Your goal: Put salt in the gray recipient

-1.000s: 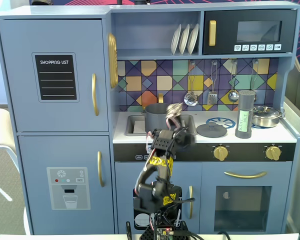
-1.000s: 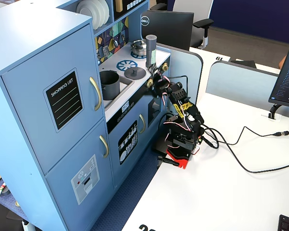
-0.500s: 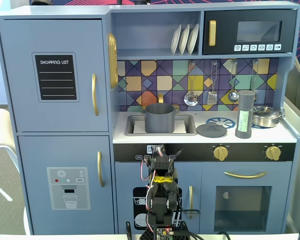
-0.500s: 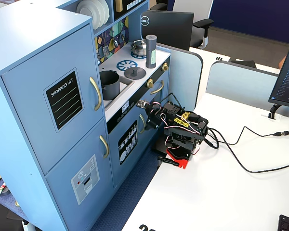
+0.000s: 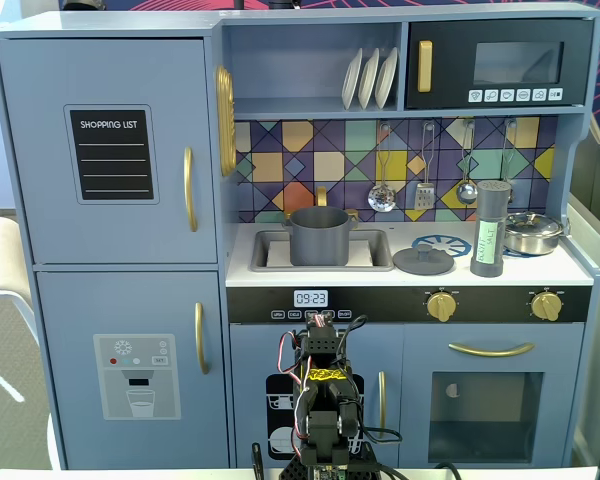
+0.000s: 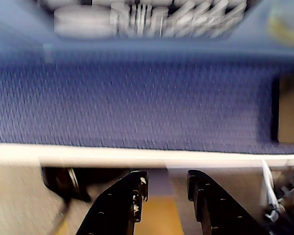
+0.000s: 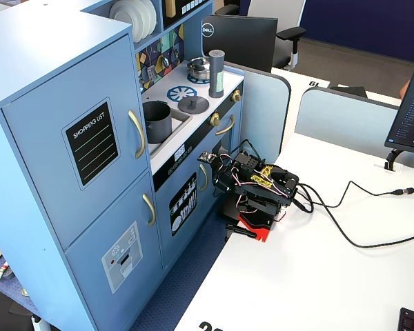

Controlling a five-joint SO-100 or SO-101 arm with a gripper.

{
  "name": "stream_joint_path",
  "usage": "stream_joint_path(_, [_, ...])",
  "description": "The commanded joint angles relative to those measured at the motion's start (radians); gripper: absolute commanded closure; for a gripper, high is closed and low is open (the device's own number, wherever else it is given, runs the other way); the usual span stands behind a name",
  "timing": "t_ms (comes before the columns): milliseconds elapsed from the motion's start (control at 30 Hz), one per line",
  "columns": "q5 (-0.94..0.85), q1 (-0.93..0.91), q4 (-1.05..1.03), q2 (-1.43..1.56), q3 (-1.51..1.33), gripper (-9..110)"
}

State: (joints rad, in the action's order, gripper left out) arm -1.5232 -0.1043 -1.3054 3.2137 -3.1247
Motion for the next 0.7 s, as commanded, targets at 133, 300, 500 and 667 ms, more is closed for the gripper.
stream_joint_path(133, [-0.037, 0.002, -0.023, 0.006, 0.008, 99])
stream_joint_path(300, [-0.037, 0.002, -0.023, 0.006, 0.008, 99])
stream_joint_path(500, [-0.037, 0.002, -0.023, 0.006, 0.008, 98])
stream_joint_path(667, [-0.037, 0.002, -0.023, 0.006, 0.008, 97])
